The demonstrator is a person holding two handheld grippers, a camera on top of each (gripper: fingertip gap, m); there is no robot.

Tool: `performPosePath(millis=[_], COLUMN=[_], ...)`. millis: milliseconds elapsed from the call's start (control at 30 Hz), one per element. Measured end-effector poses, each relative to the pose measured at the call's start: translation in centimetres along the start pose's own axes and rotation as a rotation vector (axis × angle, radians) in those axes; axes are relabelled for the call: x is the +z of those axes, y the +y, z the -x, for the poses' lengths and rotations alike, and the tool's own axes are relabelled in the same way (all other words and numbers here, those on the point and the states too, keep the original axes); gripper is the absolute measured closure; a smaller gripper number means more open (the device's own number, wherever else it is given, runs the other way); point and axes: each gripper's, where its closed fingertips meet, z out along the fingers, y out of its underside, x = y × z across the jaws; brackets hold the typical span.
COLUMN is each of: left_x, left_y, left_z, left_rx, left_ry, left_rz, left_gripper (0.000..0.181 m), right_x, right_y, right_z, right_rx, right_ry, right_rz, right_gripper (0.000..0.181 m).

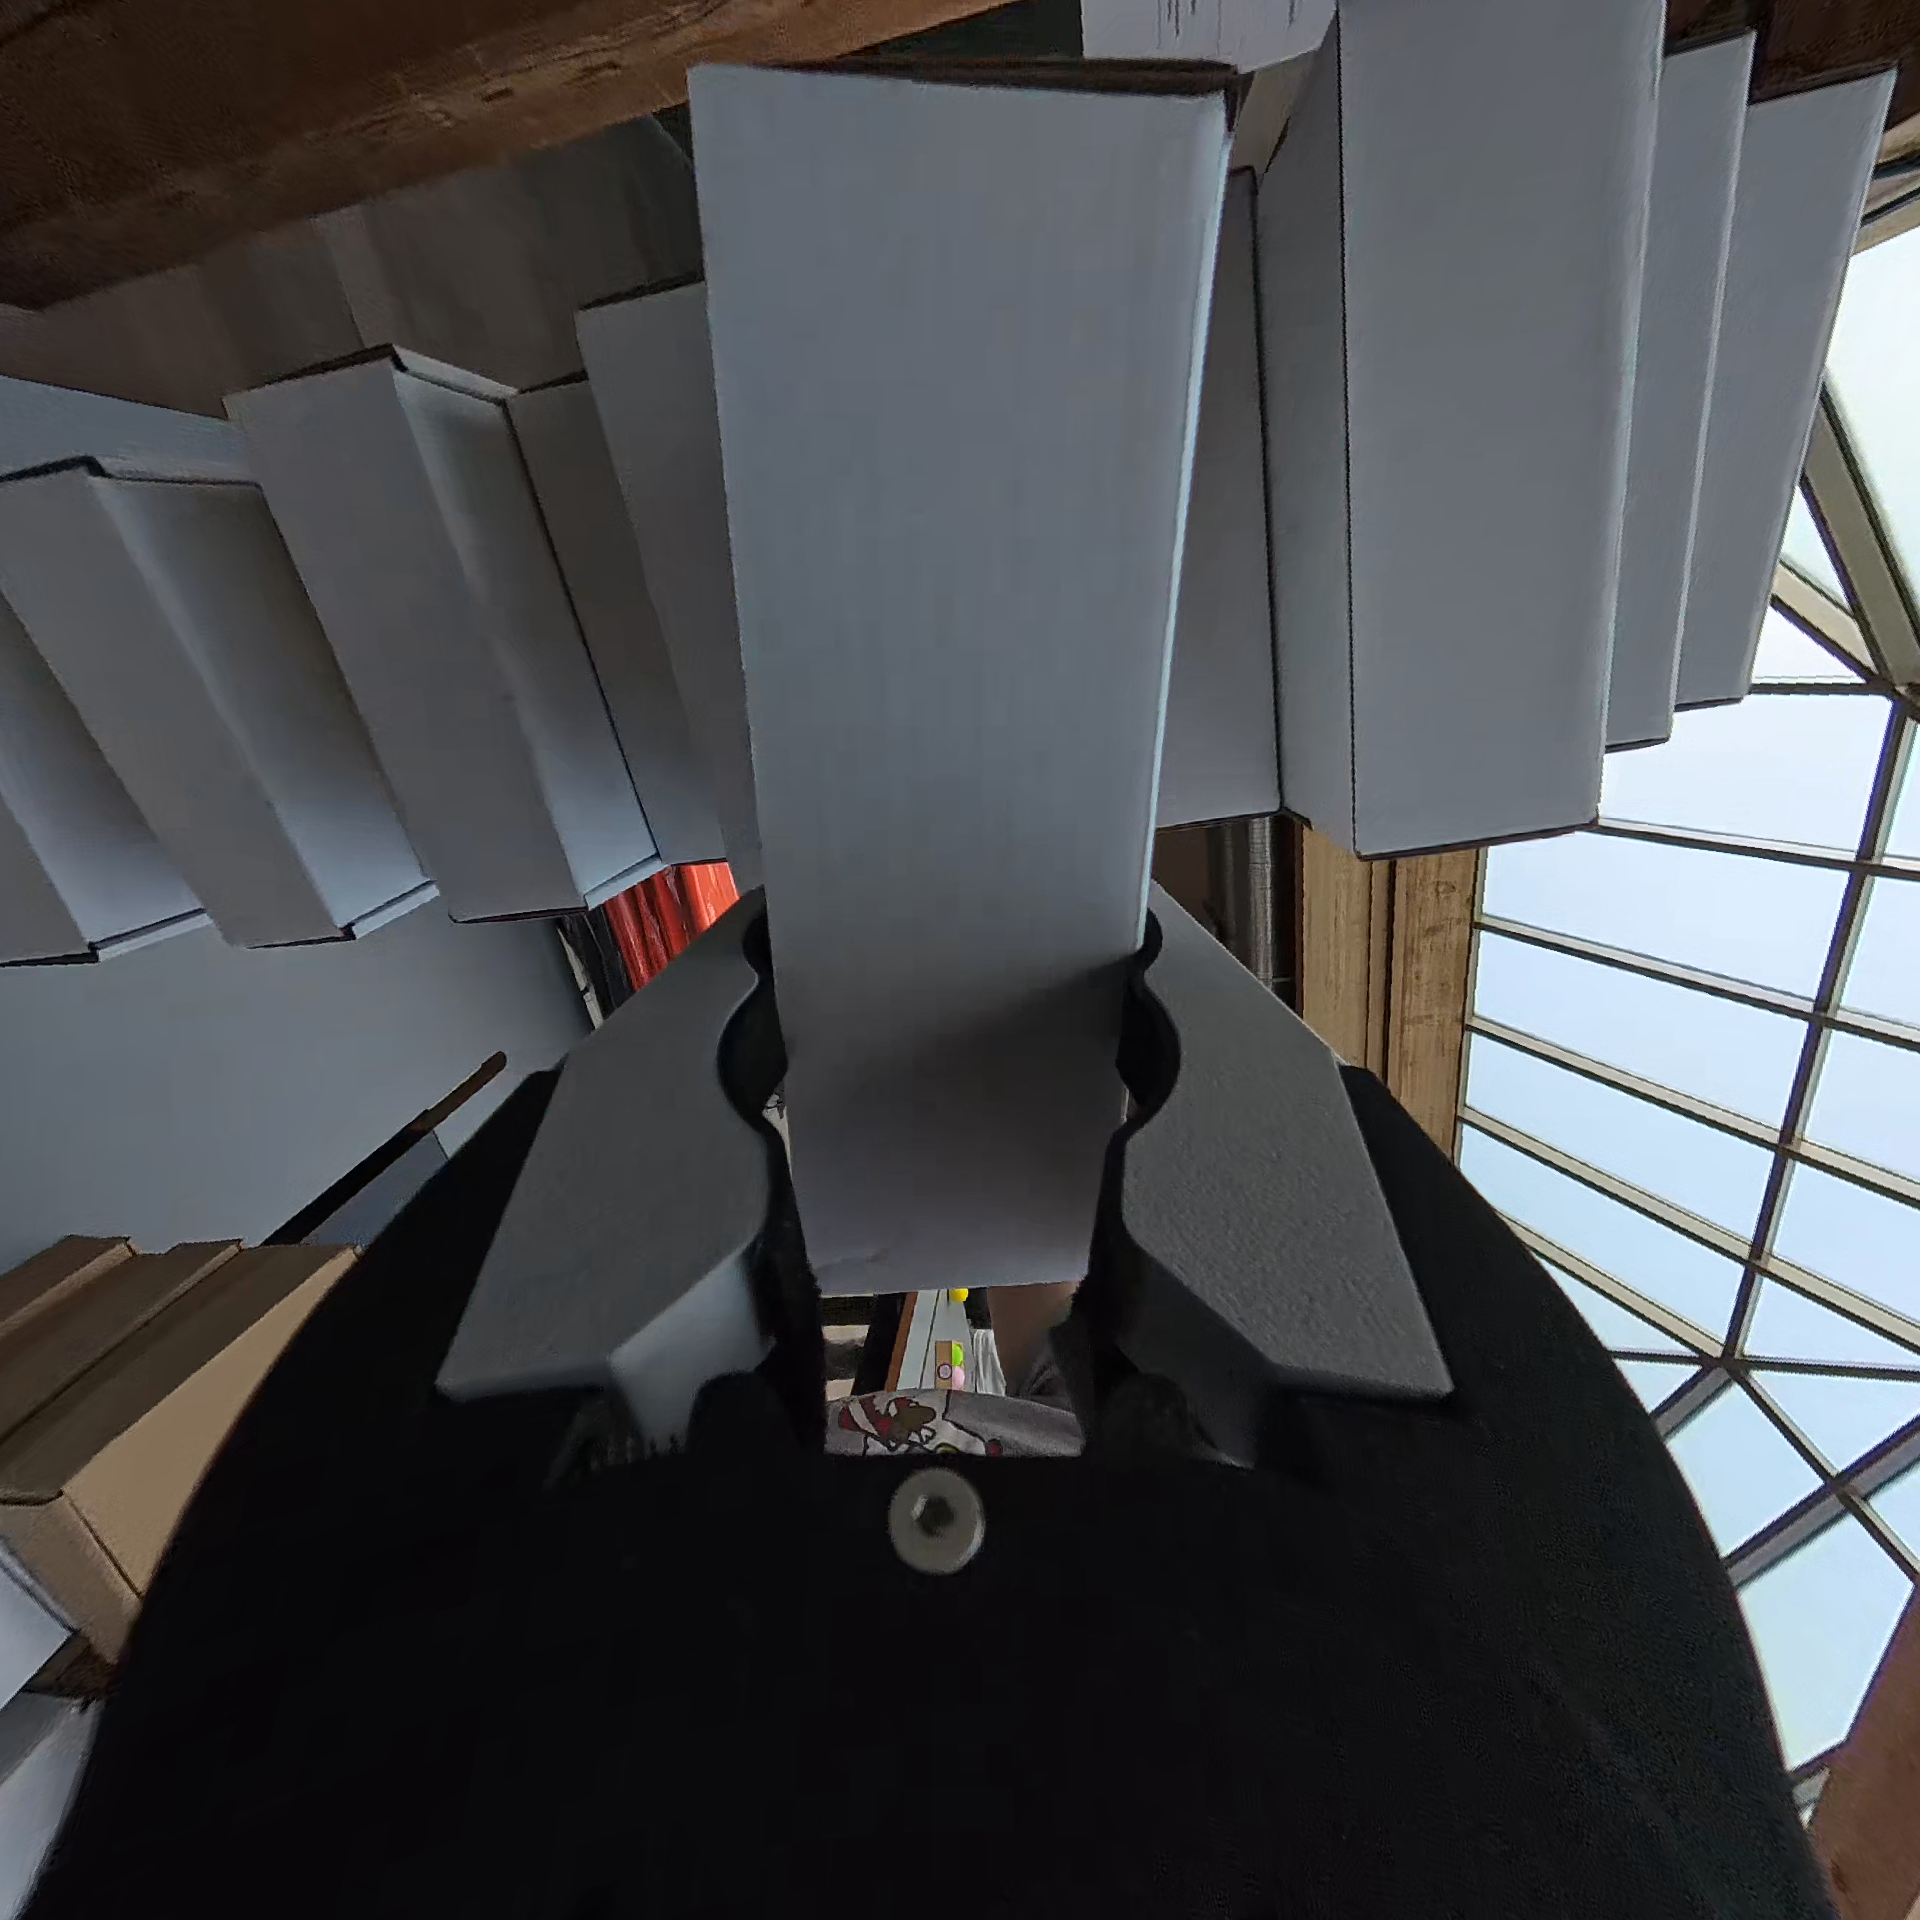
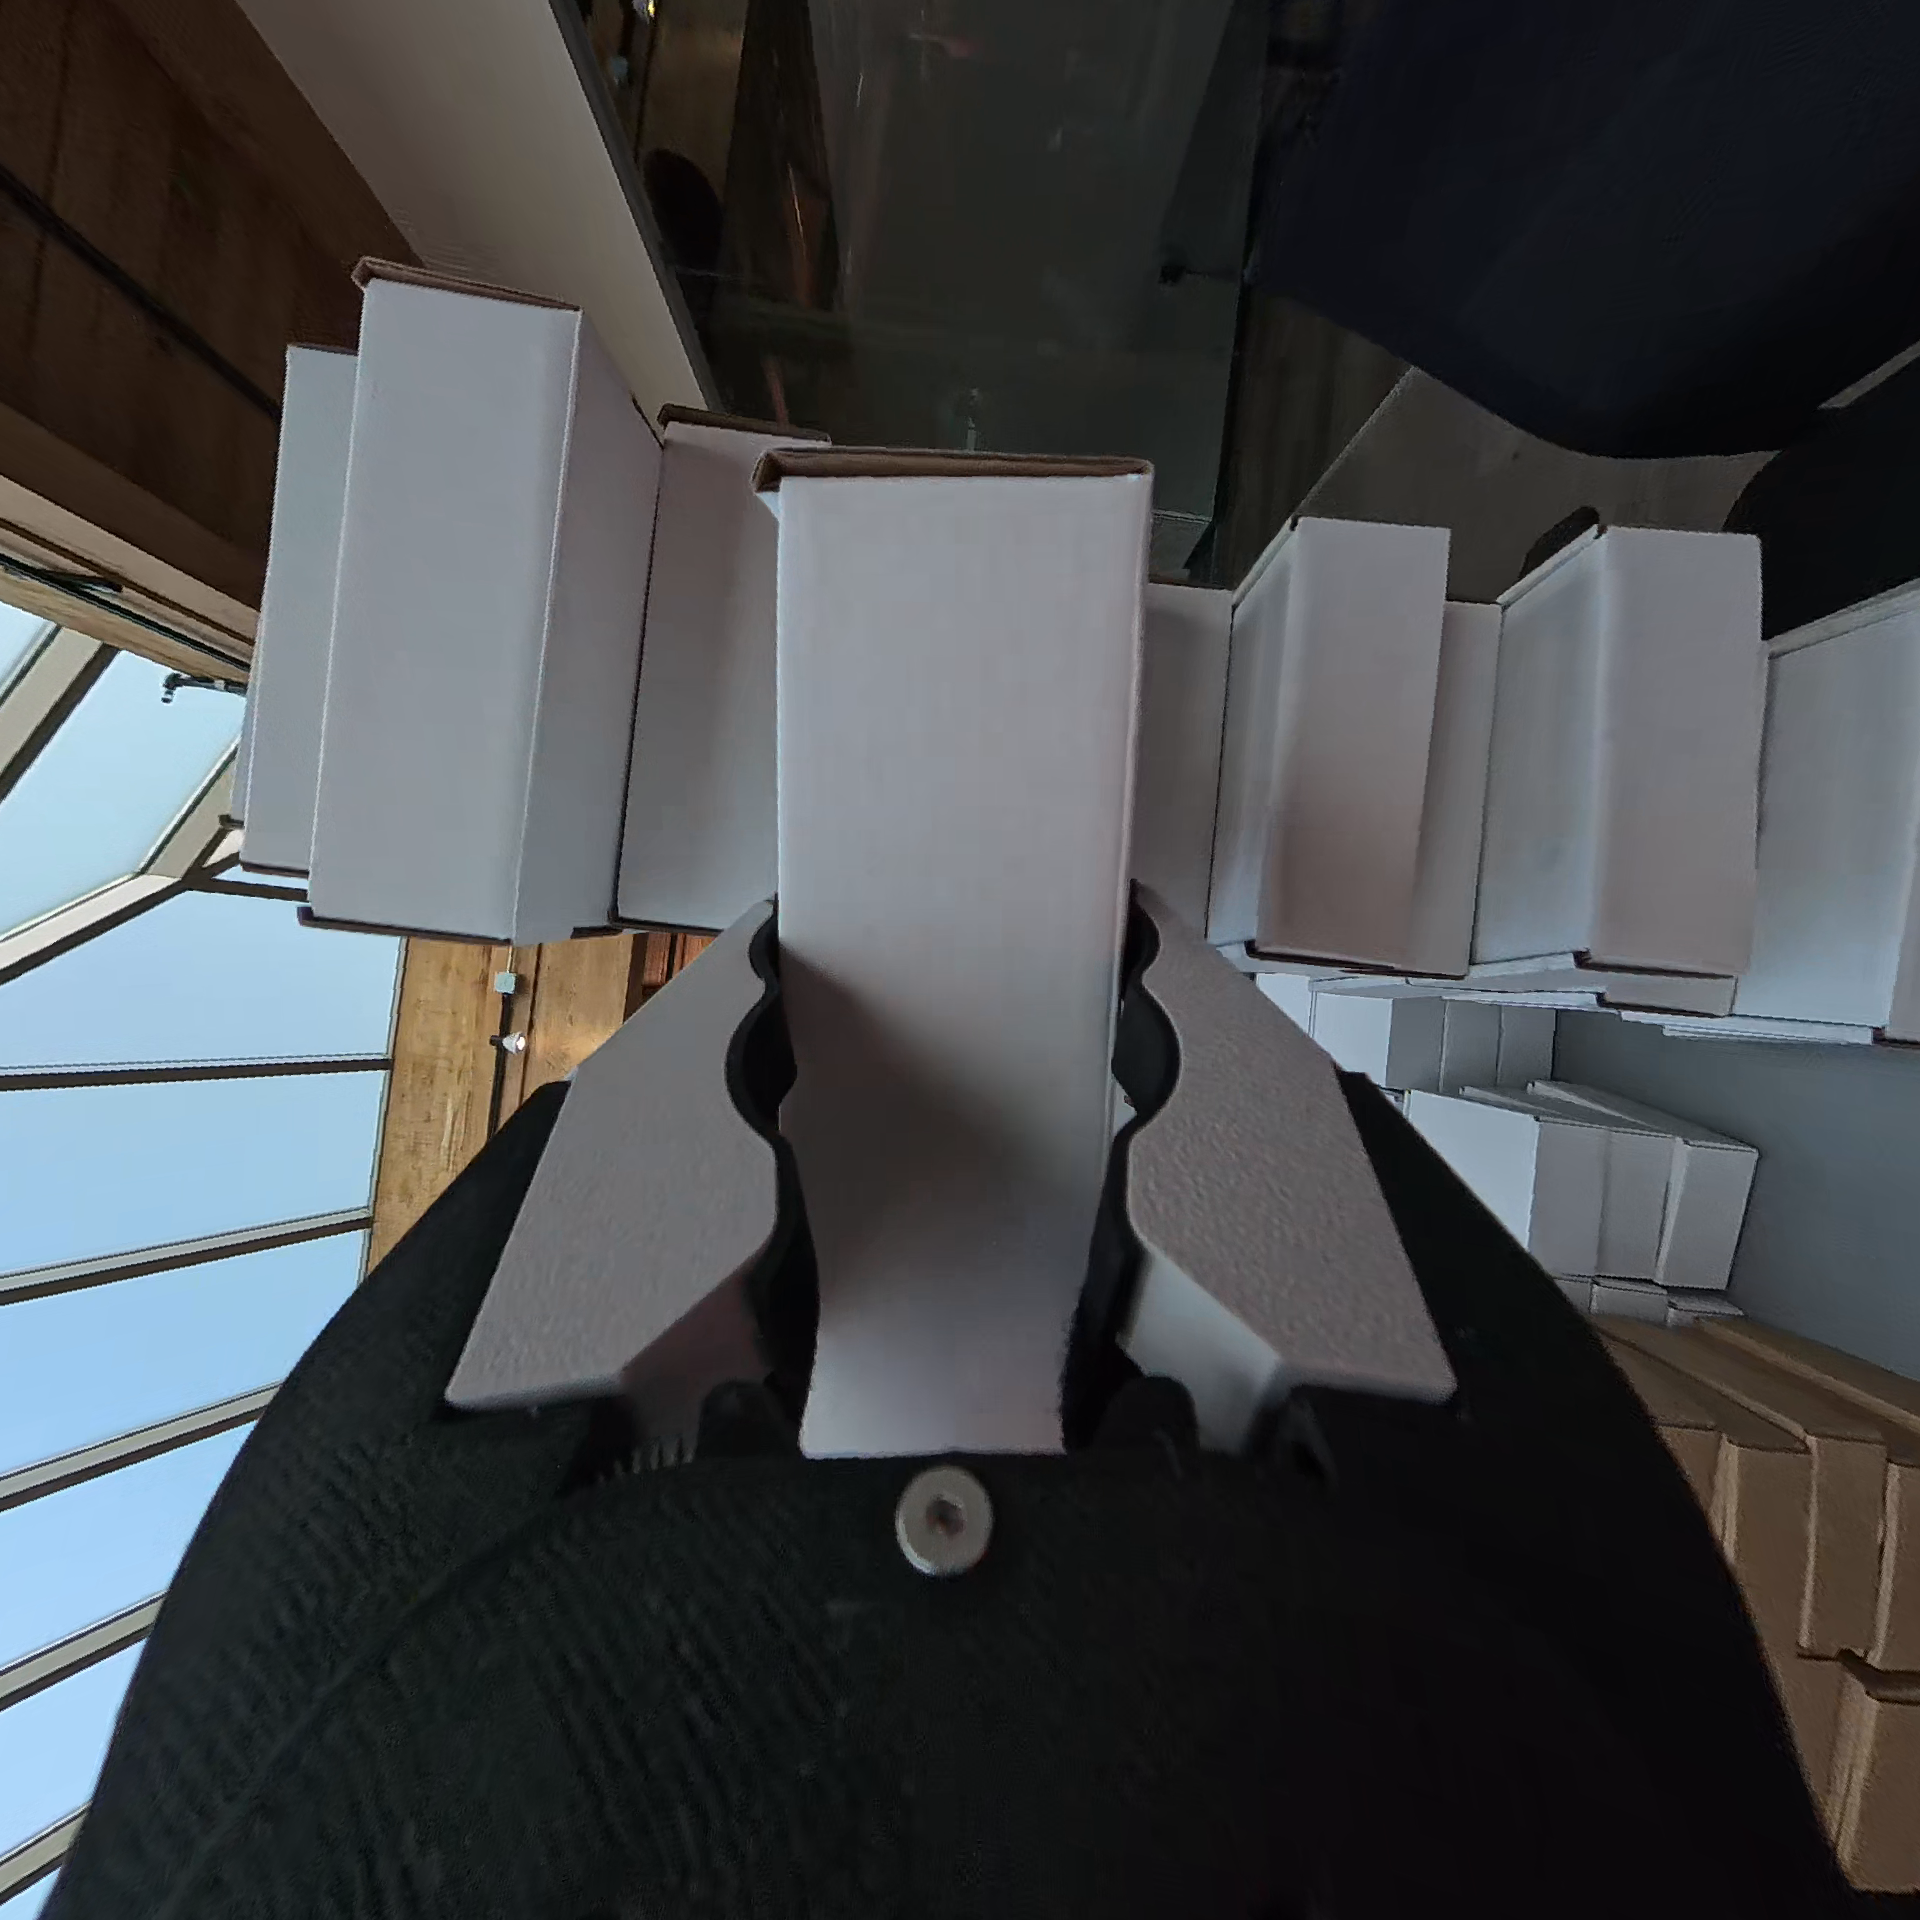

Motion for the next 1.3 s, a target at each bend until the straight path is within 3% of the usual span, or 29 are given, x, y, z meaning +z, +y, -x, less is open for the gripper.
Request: performPosePath(millis=[300,1300], left_x=[1.9,2.7], left_y=[-0.6,-1.9], left_z=[-0.7,-1.0], left_rx=[-0.025,-0.068], left_ry=[-0.022,0.038], left_rz=[-0.025,-0.054], left_gripper=[0.118,0.118], right_x=[2.6,5.2], right_y=[-2.3,-2.0], right_z=[0.3,1.5], right_rx=[0.000,0.004], right_ry=[0.016,0.019], right_rz=[0.050,0.046], right_gripper=[0.120,0.120])
